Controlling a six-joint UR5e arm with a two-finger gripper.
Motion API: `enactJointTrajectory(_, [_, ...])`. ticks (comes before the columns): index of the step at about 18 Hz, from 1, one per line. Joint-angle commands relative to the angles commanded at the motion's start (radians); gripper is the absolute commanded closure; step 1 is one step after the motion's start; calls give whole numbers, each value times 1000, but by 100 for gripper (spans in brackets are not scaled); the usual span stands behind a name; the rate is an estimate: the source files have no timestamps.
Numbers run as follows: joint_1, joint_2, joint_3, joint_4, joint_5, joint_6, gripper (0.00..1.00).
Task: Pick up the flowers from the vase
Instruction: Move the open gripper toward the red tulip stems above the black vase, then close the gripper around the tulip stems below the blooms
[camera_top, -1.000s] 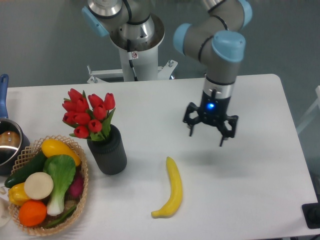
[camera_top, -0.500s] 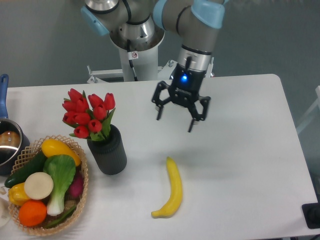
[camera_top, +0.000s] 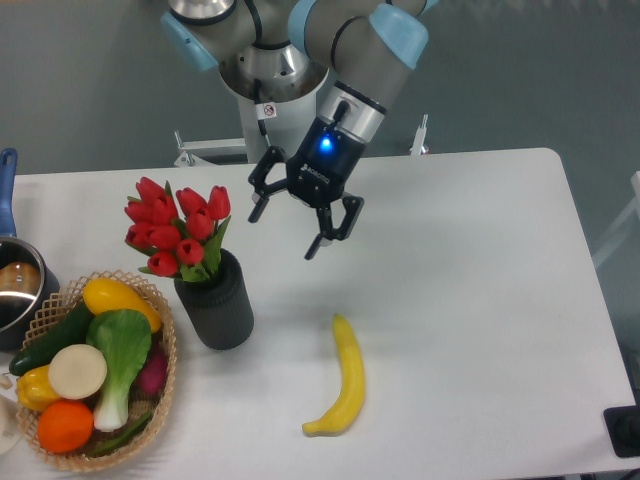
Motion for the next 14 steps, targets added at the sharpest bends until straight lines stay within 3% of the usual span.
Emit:
enactJointTrajectory(10, [-124, -64, 11, 5, -103, 16, 0])
enactJointTrajectory(11, [-129, -69, 12, 6, -103, 16, 5])
enactJointTrajectory(12, [-132, -72, 12, 6, -103, 14, 27])
enactJointTrajectory(14, [-134, -72, 14, 6, -103, 16, 62])
